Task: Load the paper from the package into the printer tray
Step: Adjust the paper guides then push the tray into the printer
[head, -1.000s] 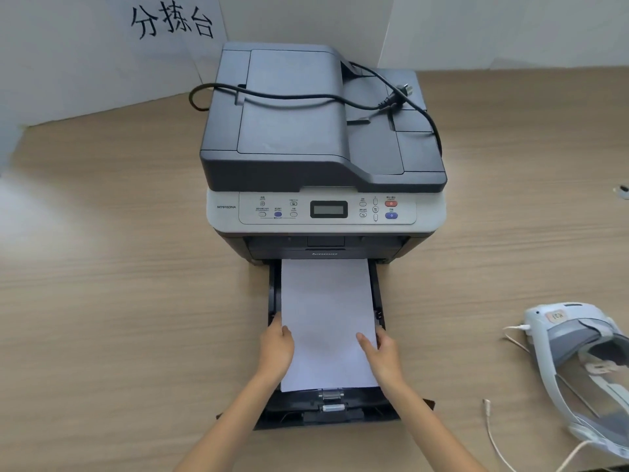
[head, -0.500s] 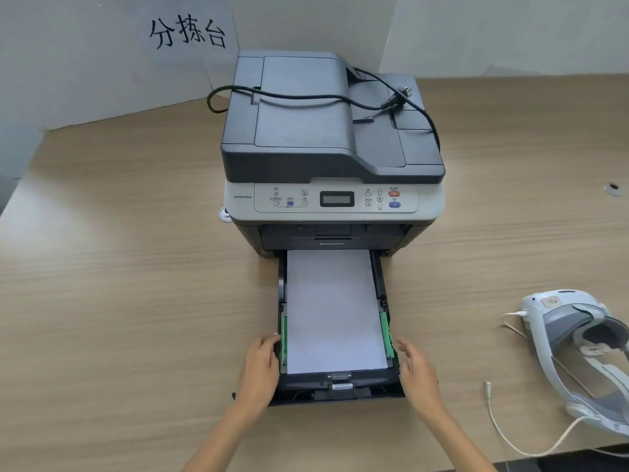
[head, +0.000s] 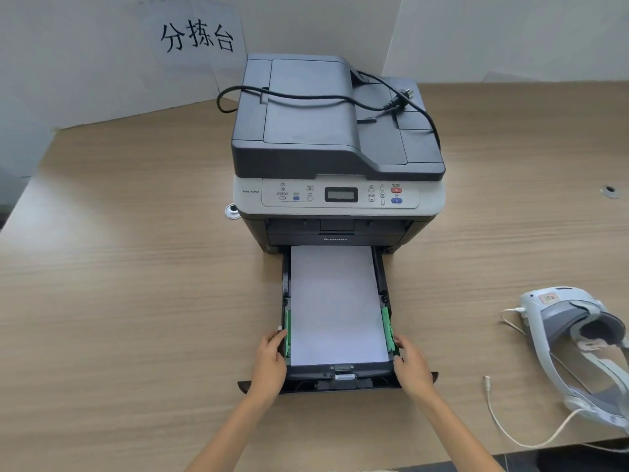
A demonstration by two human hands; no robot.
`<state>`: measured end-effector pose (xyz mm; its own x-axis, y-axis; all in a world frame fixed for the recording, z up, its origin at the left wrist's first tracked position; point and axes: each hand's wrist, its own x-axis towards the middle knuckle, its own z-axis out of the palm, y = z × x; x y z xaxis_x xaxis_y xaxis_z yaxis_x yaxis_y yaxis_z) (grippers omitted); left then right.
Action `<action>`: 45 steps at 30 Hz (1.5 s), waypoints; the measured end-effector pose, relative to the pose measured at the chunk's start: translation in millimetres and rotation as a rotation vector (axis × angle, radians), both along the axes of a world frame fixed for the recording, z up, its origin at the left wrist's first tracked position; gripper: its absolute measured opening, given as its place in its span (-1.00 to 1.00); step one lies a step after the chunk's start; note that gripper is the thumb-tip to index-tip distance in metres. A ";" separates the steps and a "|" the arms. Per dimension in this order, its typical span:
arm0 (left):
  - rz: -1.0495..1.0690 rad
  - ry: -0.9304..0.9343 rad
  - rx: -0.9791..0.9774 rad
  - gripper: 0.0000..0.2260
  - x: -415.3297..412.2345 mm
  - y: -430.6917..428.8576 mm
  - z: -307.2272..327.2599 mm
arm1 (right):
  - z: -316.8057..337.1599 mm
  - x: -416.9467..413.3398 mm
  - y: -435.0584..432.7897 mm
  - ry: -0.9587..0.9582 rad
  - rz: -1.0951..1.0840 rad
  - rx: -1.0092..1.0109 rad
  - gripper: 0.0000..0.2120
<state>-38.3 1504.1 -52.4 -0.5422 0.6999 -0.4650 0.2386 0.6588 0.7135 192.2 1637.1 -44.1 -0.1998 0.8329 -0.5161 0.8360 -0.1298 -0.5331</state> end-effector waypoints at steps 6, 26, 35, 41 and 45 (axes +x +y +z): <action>0.055 -0.128 -0.078 -0.43 -3.7 13.9 0.3 | -0.2 0.7 12.7 0.002 0.015 -0.107 -0.43; -0.023 -0.064 -0.185 -0.67 -52.9 -6.8 14.8 | 22.6 29.8 35.2 -0.132 0.123 -0.149 -0.65; 0.203 -0.851 -0.449 -0.73 -86.1 -48.1 23.4 | 37.0 61.8 43.9 -0.218 0.094 -0.569 -0.82; 0.310 -0.854 -0.405 -0.77 -90.0 -45.5 14.1 | 32.2 55.6 55.8 -0.262 0.121 -0.585 -0.84; 0.427 -0.834 -0.289 -0.71 -99.2 -23.3 14.7 | 34.5 44.3 71.6 -0.166 0.017 -0.542 -0.83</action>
